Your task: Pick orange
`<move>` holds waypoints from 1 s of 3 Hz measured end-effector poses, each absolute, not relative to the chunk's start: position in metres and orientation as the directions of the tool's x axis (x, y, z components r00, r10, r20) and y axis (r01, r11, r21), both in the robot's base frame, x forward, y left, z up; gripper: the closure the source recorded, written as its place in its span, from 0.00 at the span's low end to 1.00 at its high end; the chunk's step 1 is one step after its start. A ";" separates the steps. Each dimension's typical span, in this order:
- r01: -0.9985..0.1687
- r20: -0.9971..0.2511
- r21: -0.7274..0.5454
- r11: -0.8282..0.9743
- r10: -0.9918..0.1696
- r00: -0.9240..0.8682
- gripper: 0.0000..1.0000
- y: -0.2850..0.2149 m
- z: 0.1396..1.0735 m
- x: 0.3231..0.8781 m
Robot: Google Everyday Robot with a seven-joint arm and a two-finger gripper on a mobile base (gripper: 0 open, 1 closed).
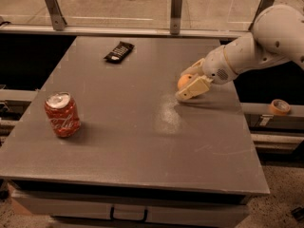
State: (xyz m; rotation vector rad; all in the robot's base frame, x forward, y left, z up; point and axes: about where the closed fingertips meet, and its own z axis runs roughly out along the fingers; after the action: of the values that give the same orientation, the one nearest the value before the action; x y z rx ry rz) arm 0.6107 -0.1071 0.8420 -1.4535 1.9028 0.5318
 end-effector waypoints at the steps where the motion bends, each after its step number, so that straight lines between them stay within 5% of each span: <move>1: -0.957 -0.739 -0.062 0.283 -0.658 -0.147 0.64 -0.101 0.844 0.609; 2: -0.968 -0.774 -0.055 0.243 -0.623 -0.112 0.88 -0.093 0.864 0.603; 3: -0.987 -0.838 -0.050 0.156 -0.544 -0.043 1.00 -0.072 0.898 0.586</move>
Offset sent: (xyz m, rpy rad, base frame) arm -0.0170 0.0192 0.0533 0.1547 -0.0147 0.1137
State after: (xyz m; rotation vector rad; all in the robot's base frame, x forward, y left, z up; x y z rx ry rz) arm 0.5855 -0.0724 0.8976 -1.4823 1.6873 0.7499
